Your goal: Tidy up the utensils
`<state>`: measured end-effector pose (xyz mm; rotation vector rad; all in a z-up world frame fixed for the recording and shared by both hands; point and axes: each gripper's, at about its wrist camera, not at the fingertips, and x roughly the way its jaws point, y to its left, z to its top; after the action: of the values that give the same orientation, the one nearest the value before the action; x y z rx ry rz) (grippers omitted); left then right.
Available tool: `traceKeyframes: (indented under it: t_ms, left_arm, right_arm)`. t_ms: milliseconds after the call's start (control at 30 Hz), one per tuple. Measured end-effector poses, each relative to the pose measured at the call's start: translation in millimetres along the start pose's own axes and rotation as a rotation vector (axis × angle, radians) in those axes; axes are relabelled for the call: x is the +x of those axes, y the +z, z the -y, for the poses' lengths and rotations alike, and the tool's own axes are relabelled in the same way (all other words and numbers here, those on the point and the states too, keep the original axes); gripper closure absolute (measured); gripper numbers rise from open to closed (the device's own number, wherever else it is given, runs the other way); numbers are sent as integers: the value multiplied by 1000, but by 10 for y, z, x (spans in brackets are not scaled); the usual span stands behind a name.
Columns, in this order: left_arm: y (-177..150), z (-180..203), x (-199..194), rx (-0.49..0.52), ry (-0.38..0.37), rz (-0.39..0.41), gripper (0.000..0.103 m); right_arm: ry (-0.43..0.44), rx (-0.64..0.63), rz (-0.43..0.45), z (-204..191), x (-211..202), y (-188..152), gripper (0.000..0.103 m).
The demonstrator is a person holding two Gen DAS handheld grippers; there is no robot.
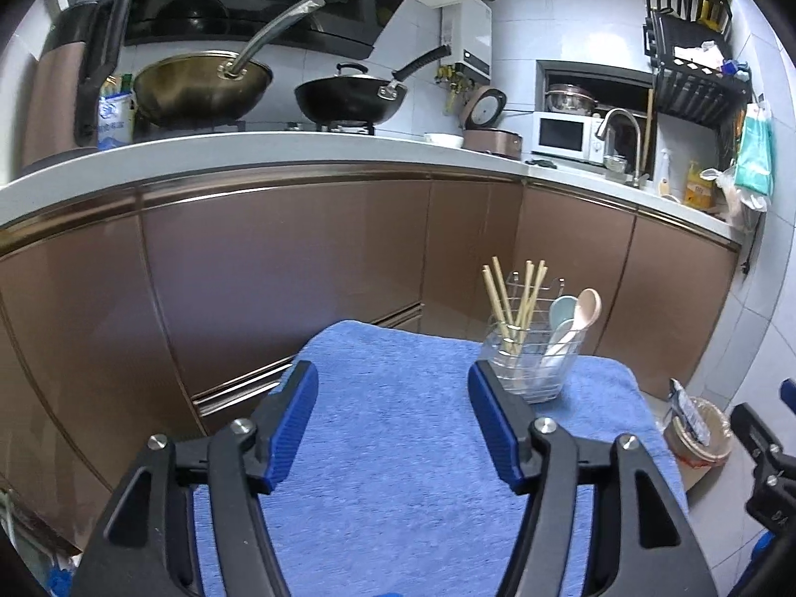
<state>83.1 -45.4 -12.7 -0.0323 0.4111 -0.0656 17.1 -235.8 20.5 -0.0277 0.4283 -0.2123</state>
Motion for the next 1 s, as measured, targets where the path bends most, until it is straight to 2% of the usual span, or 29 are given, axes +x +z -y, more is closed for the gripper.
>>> traceKeyframes:
  t_ms: [500, 1000]
  left_arm:
    - [-2, -103, -274, 18, 53, 103, 40]
    - [2, -139, -333, 19, 52, 115, 40]
  right_arm:
    - [-32, -12, 44, -32, -211, 32, 1]
    - [-41, -11, 64, -11, -295, 56, 0]
